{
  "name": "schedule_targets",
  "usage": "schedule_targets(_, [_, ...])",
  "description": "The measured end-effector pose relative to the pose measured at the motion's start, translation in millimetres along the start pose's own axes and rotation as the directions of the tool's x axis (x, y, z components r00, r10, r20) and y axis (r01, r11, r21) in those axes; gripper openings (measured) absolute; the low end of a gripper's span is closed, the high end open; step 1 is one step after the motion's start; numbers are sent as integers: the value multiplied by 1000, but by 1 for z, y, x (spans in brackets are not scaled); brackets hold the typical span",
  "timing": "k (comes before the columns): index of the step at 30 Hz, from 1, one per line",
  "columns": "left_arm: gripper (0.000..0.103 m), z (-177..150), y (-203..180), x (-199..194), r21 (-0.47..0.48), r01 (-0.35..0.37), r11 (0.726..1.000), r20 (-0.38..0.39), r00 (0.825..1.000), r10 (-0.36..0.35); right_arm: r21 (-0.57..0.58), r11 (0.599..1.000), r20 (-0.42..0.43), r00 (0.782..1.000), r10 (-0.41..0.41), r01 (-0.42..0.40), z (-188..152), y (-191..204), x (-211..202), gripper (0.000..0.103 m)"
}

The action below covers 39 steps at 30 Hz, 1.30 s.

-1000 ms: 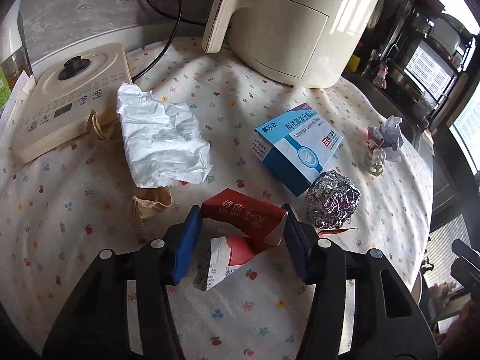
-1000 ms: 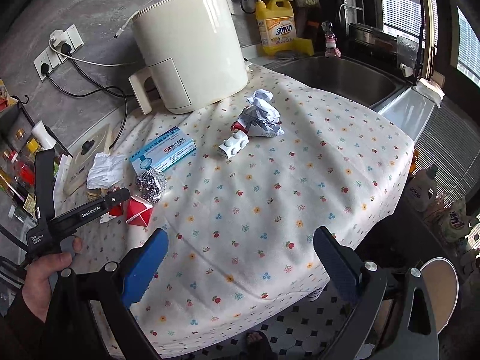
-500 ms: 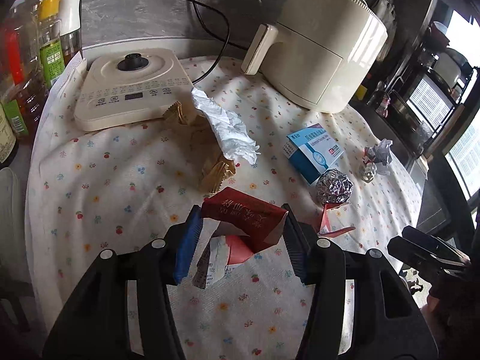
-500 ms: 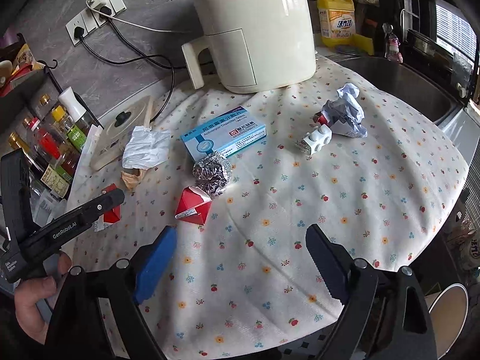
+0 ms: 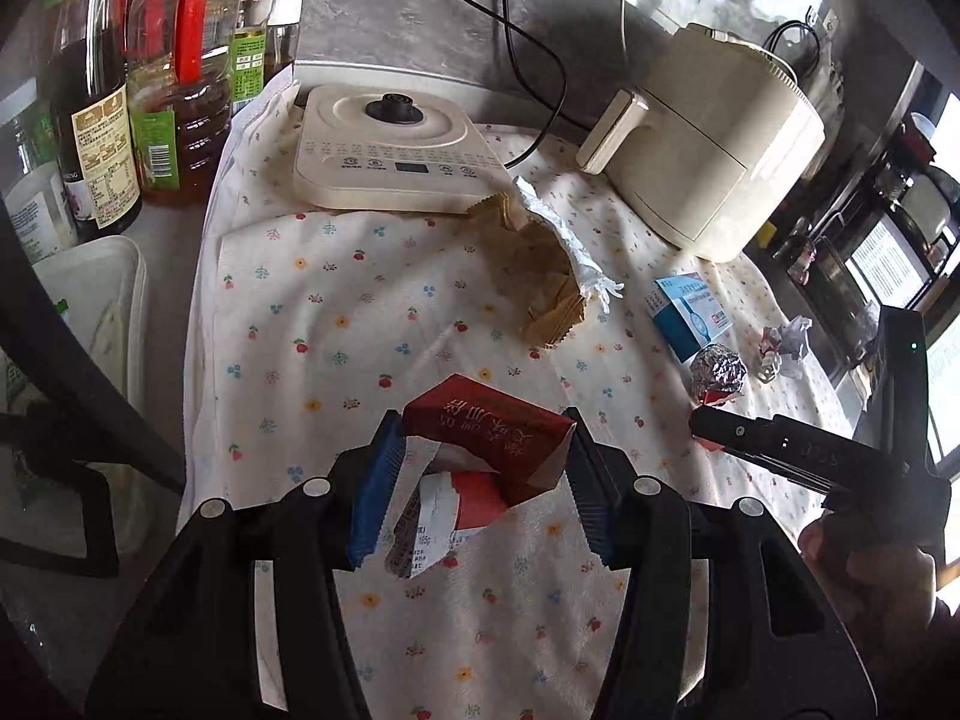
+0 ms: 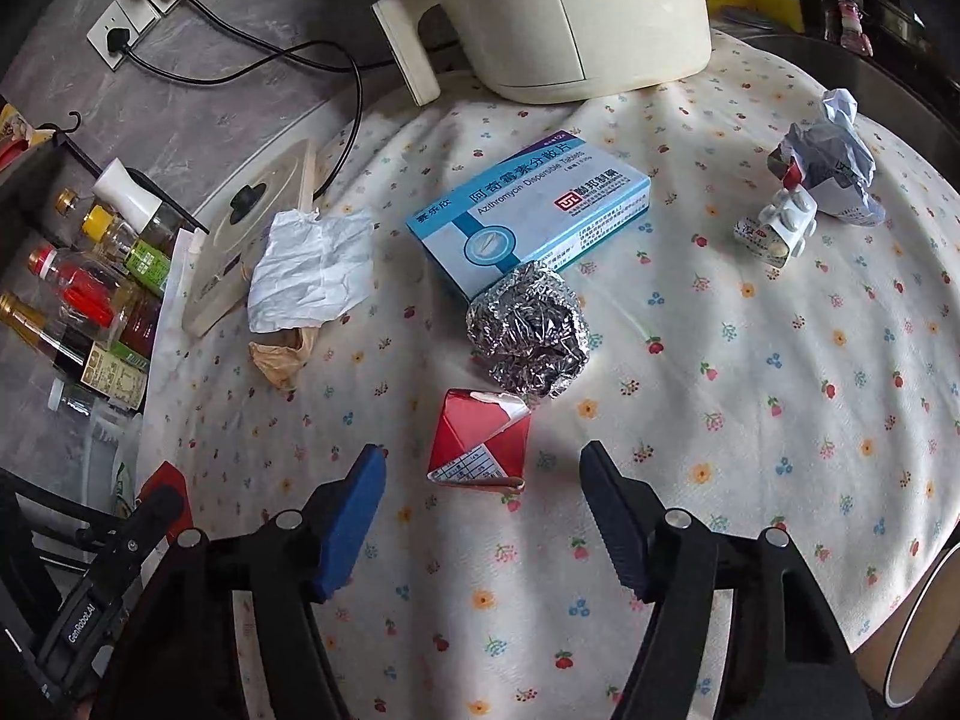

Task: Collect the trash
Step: 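Grasp the red paper wrapper with the left gripper while the right gripper grasps another red wrapper, then carry both red wrappers to the white bucket and open both grippers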

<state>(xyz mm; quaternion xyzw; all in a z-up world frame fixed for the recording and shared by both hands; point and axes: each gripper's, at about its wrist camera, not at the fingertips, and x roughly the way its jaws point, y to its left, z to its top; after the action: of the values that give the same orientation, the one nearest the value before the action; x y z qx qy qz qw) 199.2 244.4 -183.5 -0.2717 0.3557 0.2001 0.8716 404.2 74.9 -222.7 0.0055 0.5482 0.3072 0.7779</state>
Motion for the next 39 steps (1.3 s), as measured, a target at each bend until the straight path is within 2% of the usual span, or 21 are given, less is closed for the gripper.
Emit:
schedule_targets(3, [53,-4,8,-3,-34,-13,999,3,1000,13,-58,997,2,999,-46,46,2,13,7,60])
schedule_targets(5, [53,-6,10,-2,-49,-21,999,-2,1000,20,-79,994,-4,997,-81,80,4,17,10,44])
schedule_targets(6, [53,-7,9,-2,-50,-23,998,-5,1000,23,-76,994,-14,997,-74,73,5,17,10,34])
schedule_targets(8, [53,-7,5,-3,-34,-27,999,0,1000,28,-39,999,-30,999,-21,20,6,11,9,33])
schedule_targets(10, [53,-5,0,-5,-21,-30,999,8,1000,31,-34,999,-32,999,-8,6,5,5,4,29])
schedule_targets(17, [53,-5,-39,-6,17,-28,999,38,999,27,-66,996,5,998,66,-66,-6,-23,-34,29])
schedule_targets(22, [53,-16,-80,-4,40,-20,999,28,999,19,-68,991,31,993,116,-114,-16,-55,-64,29])
schedule_targets(25, [53,-23,-109,-6,85,-12,996,25,1000,9,-57,991,58,990,127,-124,-24,-78,-85,29])
schedule_targets(33, [54,-46,-190,1,184,43,982,-16,999,-40,7,995,135,986,96,-98,-40,-158,-142,29])
schedule_targets(39, [53,-67,-258,11,257,111,960,-57,993,-100,77,996,183,983,27,-42,-57,-224,-181,29])
